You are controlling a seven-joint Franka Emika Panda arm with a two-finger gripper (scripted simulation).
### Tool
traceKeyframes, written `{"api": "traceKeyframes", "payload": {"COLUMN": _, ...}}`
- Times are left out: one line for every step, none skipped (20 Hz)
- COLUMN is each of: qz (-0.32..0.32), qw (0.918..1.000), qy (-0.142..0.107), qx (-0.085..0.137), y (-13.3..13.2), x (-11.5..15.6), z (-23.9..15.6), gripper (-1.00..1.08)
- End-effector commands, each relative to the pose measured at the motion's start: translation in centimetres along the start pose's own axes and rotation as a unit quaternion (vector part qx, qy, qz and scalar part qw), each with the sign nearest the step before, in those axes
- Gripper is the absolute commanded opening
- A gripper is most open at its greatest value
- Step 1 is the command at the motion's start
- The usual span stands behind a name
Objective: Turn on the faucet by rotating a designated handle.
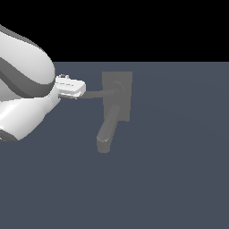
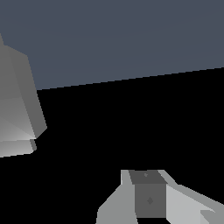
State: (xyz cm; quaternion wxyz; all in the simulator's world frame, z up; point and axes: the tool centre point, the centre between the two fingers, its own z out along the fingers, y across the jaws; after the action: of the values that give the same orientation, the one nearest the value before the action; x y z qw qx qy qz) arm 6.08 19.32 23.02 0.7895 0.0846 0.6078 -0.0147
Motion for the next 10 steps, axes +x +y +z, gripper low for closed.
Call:
{"api": "traceKeyframes", "payload": {"qz": -0.017, "qw": 0.9995, "qy": 0.026, "qx": -0.003, "y": -0.9, "x": 2.3, "z": -0.5, "gripper": -1.0}}
{"api": "traceKeyframes", "payload": {"qz": -0.022, "qw": 0.9992, "qy": 0.033, "qx": -0.004, "y": -1.2, "x": 3.0, "z": -0.7, "gripper": -1.0}}
{"api": "traceKeyframes", "payload": {"qz": -0.027, "qw": 0.9988, "qy": 0.041, "qx": -0.004, "y": -1.5, "x": 3.7, "z": -0.9, "gripper": -1.0}}
{"api": "traceKeyframes", "payload": {"qz": -0.032, "qw": 0.9984, "qy": 0.047, "qx": -0.005, "y": -1.8, "x": 4.2, "z": -1.0, "gripper": -1.0}}
{"api": "traceKeyframes", "payload": {"qz": -0.036, "qw": 0.998, "qy": 0.053, "qx": -0.005, "y": -2.1, "x": 4.7, "z": -1.2, "gripper": -1.0}}
{"api": "traceKeyframes", "payload": {"qz": -0.039, "qw": 0.9976, "qy": 0.058, "qx": -0.006, "y": -2.2, "x": 5.2, "z": -1.3, "gripper": -1.0}}
{"api": "traceKeyframes", "payload": {"qz": -0.04, "qw": 0.9972, "qy": 0.062, "qx": -0.006, "y": -2.3, "x": 5.5, "z": -1.5, "gripper": -1.0}}
{"api": "traceKeyframes", "payload": {"qz": -0.041, "qw": 0.9969, "qy": 0.067, "qx": -0.008, "y": -2.4, "x": 5.9, "z": -1.6, "gripper": -1.0}}
{"api": "traceKeyframes", "payload": {"qz": -0.04, "qw": 0.9966, "qy": 0.071, "qx": -0.01, "y": -2.3, "x": 6.3, "z": -1.8, "gripper": -1.0}}
{"api": "traceKeyframes", "payload": {"qz": -0.039, "qw": 0.9962, "qy": 0.077, "qx": -0.012, "y": -2.2, "x": 6.7, "z": -2.1, "gripper": -1.0}}
